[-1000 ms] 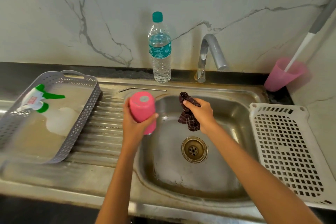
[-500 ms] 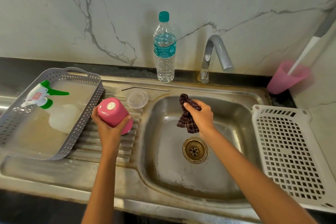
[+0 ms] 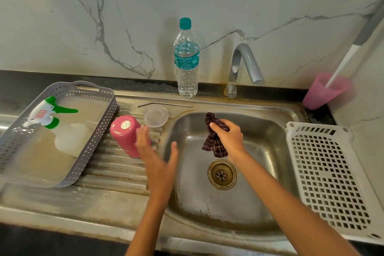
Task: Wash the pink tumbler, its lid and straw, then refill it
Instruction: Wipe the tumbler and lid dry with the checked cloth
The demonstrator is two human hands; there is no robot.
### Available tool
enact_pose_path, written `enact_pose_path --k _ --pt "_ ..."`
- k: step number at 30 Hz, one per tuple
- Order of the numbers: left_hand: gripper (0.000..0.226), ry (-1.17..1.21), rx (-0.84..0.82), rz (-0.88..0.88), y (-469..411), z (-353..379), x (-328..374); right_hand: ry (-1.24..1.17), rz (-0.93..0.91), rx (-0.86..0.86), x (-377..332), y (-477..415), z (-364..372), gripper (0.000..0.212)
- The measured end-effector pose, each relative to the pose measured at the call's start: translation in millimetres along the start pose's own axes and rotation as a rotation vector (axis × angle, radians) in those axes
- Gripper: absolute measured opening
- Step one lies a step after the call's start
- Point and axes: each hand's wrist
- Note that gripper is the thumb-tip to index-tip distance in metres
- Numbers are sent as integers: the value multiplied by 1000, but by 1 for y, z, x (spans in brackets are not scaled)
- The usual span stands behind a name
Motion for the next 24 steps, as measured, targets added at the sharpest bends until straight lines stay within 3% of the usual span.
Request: enact_pose_path --k 4,13,17,21,24 --pt "82 -105 -168 -77 -32 40 -7 -2 8 -2 2 -2 -2 32" --pt "104 -577 -155 -386 -120 90 -64 -74 31 -2 10 -8 -15 11" --pt "83 -682 -157 -405 -130 92 -69 -93 34 10 14 -11 -18 6" --pt "73 -498 -114 -421 -125 85 -52 -103 38 18 16 -9 -22 5" --pt "56 31 -235 -579 -105 78 -28 -112 29 6 10 -2 -26 5"
Point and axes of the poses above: each hand's wrist, its own y-axis away from the middle knuckle, its own z-axis out of the palm, x = y × z, and after that the axes turned 2 degrees about -y, right-handed
